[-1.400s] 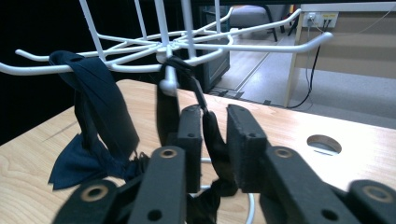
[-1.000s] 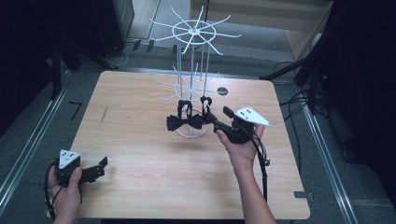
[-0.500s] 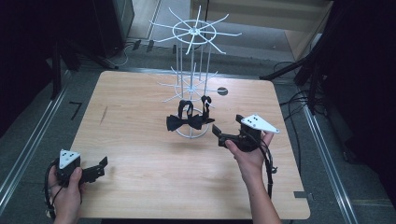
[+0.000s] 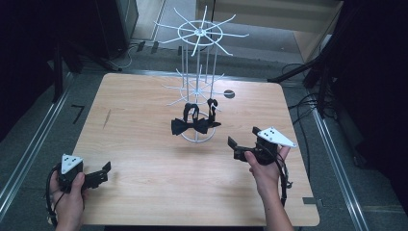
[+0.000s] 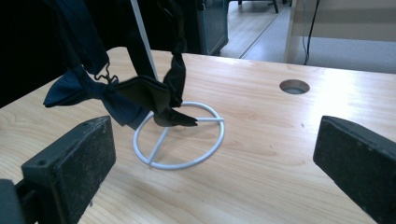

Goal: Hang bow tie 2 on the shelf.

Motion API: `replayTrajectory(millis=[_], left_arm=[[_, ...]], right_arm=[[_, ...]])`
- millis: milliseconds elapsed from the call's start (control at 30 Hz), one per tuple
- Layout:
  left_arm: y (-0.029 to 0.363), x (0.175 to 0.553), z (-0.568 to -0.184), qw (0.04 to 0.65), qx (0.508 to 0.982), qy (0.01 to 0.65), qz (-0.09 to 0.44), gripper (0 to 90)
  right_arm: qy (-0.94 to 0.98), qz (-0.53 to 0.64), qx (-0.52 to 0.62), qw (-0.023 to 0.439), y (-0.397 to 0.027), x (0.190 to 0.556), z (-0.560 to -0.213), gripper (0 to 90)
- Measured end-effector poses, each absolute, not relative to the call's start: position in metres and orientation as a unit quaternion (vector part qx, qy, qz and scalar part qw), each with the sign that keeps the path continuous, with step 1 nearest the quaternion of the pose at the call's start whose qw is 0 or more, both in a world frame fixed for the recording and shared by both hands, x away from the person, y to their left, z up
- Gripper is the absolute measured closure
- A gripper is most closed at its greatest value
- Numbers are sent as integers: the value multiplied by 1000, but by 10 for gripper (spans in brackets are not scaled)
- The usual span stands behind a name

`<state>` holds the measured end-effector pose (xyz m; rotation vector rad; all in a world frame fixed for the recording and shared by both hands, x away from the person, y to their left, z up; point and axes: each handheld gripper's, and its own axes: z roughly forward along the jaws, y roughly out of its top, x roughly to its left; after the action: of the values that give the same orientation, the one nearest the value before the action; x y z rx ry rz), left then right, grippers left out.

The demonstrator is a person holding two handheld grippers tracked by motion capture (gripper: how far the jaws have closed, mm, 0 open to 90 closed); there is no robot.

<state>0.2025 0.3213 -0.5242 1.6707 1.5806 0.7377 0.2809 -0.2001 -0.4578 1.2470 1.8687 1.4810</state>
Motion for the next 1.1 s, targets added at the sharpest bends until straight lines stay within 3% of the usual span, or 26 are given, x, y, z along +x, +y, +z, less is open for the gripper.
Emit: replayTrajectory(millis=[1100], left_arm=[[321, 203, -524, 355, 646, 612, 286, 0]], right_arm=[[671, 504, 494, 226, -265, 253, -499, 0]])
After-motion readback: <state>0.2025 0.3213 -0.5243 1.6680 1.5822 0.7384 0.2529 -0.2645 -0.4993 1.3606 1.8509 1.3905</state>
